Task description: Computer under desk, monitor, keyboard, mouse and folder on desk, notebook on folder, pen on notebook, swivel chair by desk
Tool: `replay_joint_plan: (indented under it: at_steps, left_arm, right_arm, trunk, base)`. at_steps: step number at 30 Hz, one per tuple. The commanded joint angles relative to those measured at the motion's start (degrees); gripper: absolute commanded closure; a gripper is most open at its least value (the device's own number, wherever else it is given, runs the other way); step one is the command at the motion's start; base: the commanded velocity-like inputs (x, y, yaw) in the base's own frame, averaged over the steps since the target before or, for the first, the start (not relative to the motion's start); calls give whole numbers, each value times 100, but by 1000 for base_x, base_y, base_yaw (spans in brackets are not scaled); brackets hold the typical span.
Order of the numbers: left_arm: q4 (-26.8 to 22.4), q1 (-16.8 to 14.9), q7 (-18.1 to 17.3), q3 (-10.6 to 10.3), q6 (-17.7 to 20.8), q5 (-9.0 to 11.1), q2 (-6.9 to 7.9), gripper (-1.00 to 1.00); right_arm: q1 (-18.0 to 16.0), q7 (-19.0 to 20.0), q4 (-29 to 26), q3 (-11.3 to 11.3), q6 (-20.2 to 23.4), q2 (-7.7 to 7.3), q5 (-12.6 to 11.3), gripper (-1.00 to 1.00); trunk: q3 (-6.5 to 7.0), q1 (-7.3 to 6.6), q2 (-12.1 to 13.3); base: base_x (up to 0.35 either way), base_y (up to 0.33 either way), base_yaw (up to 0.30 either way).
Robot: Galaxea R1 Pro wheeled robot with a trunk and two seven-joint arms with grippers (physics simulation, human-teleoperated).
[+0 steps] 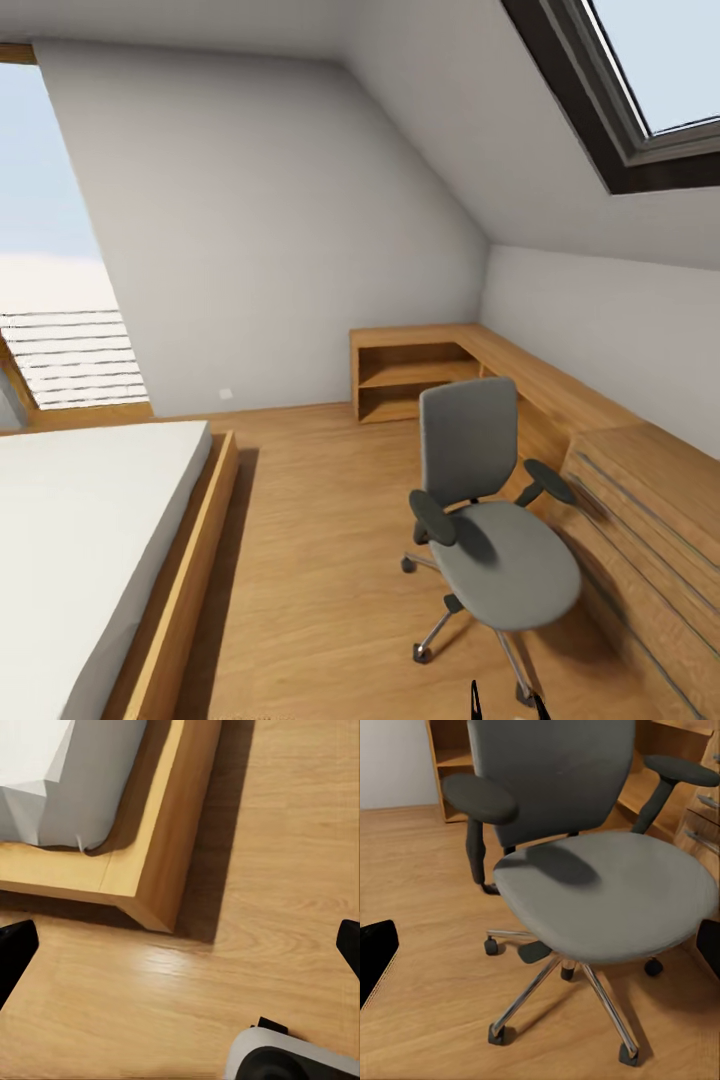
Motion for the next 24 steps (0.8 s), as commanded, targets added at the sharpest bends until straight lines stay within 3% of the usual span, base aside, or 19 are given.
replay_joint_plan:
  at_steps: [1, 12, 24]
  left_arm:
    - [-12, 2, 33, -49, -1, 40, 2, -100]
    - [-12, 1, 34, -48, 26, 40, -6, -100]
    - [-12, 2, 34, -56, 35, 40, -31, -100]
  right_arm:
    - [-5, -12, 4, 49, -18, -2, -50, -100]
    - [-5, -5, 0, 49, -18, -2, -55, -100]
    - [-5, 15, 2, 57, -18, -2, -59, -100]
  trunk:
    - [-8, 2, -8]
    - [-23, 2, -8]
    - [-29, 2, -8]
  base:
    - [21, -15, 289]
    - [6, -4, 276]
    - [43, 0, 58]
